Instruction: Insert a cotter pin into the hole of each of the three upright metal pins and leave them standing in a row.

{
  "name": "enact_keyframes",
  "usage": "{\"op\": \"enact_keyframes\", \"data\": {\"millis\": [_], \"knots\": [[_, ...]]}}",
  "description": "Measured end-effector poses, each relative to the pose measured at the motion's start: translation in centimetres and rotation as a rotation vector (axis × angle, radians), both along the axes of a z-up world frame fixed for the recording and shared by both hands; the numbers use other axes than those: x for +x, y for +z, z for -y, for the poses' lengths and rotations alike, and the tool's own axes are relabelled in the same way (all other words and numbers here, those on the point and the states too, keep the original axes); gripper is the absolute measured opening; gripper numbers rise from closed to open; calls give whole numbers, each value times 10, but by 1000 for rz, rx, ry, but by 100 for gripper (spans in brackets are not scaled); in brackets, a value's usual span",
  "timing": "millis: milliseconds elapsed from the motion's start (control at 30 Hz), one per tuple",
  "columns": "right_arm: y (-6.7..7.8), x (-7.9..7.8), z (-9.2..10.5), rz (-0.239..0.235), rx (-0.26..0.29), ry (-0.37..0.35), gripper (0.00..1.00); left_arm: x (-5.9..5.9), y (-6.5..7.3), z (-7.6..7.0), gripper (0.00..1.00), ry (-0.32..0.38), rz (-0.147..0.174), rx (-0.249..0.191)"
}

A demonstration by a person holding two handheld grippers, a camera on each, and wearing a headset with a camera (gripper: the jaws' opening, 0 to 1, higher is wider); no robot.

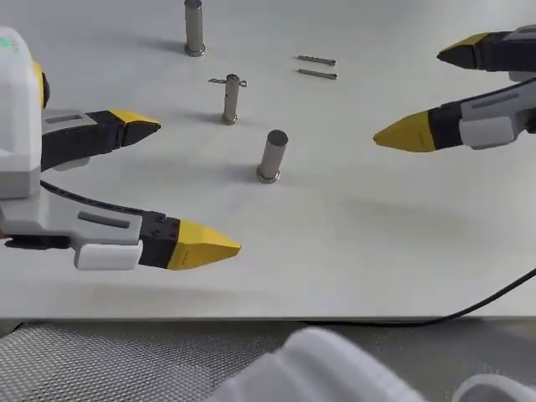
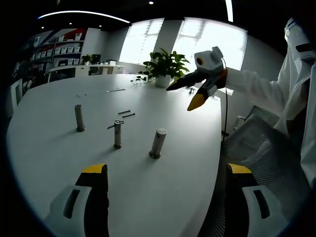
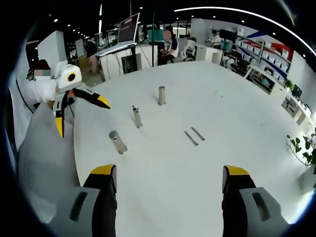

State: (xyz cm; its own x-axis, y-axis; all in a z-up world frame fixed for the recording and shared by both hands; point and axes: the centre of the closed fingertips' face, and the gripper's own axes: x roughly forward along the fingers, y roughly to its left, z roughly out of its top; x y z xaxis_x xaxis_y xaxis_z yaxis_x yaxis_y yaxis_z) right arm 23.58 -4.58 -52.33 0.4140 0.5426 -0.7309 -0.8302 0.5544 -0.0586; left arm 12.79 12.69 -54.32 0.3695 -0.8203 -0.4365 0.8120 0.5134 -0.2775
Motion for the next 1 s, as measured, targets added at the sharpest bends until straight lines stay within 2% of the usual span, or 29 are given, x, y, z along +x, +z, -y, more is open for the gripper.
{"op": "enact_keyframes", "data": {"millis": [100, 200, 400, 667, 767, 1000], "knots": [[-1, 13, -1, -3, -5, 29, 86, -1, -1, 0, 93, -6, 2, -3], [-4, 22, -3, -18, -17, 54, 85, -1, 0, 1, 92, -11, 9, -7], [-16, 34, -7, -44, -89, 124, 80, 5, 2, -3, 92, -2, 27, 6], [-34, 44, -12, -87, -199, 245, 74, 8, 3, -12, 92, 29, 26, 6], [-37, 49, -15, -99, -217, 258, 73, 9, 2, -15, 92, 37, 21, 1], [-38, 61, -26, -116, -220, 295, 68, 11, 1, -16, 91, 55, 14, -24]]}}
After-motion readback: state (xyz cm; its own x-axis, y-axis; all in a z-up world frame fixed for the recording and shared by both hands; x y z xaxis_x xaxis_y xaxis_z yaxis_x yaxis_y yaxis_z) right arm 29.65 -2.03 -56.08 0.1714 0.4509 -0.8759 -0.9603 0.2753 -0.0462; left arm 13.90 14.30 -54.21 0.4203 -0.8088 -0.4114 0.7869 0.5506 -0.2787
